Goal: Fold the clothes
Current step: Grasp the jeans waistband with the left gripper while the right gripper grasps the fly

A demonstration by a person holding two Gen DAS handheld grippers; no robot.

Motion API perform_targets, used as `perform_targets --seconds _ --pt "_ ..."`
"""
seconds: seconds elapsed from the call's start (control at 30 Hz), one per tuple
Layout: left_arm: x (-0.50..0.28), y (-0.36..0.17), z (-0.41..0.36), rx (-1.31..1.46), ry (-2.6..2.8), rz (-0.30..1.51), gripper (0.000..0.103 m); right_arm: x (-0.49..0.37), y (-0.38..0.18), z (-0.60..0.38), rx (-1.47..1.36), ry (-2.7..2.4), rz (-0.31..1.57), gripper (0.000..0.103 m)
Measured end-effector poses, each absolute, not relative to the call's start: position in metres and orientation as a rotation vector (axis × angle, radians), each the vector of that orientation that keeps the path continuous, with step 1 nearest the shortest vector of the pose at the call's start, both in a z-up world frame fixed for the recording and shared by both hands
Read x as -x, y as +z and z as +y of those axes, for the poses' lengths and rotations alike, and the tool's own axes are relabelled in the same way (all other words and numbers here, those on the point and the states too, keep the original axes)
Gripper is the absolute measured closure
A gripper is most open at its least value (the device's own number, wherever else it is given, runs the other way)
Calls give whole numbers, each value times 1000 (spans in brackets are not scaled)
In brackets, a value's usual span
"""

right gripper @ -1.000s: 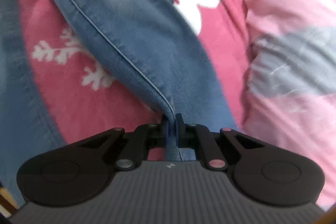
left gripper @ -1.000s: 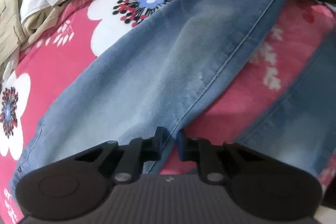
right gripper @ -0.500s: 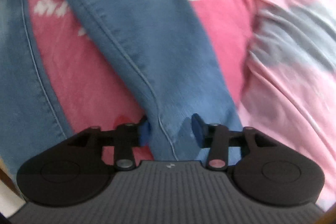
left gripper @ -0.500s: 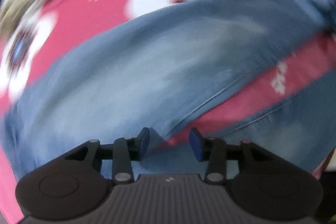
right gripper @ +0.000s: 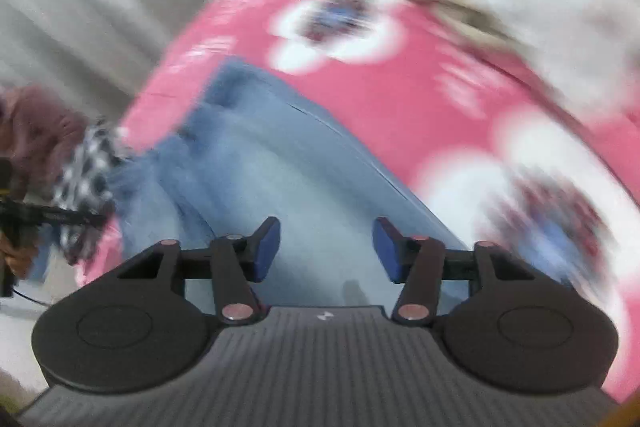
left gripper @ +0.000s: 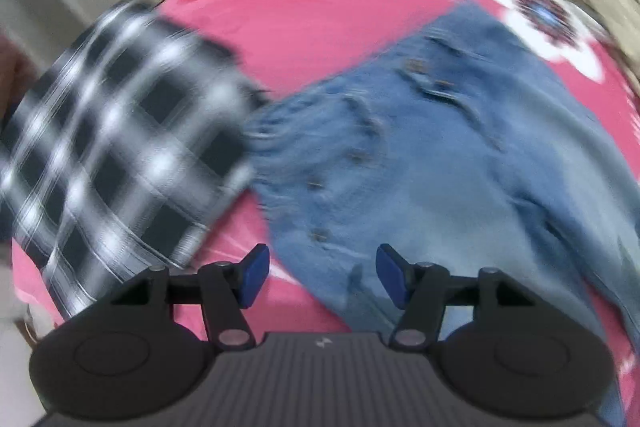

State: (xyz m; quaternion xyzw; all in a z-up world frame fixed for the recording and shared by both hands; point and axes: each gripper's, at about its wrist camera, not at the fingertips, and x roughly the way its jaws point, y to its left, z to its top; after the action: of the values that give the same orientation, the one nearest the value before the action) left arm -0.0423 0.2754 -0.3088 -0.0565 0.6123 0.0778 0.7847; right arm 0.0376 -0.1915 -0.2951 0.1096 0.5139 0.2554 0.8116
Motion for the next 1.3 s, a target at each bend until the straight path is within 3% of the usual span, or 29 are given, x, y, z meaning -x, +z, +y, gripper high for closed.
perform_targets --seconds 0.23,0.43,0.53,0.67,0.93,1.0,1.03,1.07,1.13,1.3 --pt "33 -356 297 113 130 1299 40 -168 -344 -49 69 699 1116 48" --pt "31 -368 296 141 90 1258 38 -234 -375 -8 -98 689 1189 48" --pt "24 -368 299 198 77 1256 40 -243 -391 -2 -129 680 1279 46" --pt "21 -365 299 182 0 1270 45 -238 -381 4 -127 805 1362 55" --pt "9 -372 302 241 92 1290 51 -242 -393 19 -89 648 1357 66" --pt "8 -369 298 250 130 1295 56 -230 -385 25 -21 606 1330 88" --pt "7 -368 296 255 149 1297 63 -226 -380 27 -8 587 1321 88" --pt "6 -365 296 268 167 1299 78 -223 -375 30 2 572 1307 91" --pt "3 -358 296 280 163 1310 91 -216 -362 31 5 547 1274 92" --pt "0 -321 295 290 52 1251 96 -210 -322 10 -129 473 1176 93"
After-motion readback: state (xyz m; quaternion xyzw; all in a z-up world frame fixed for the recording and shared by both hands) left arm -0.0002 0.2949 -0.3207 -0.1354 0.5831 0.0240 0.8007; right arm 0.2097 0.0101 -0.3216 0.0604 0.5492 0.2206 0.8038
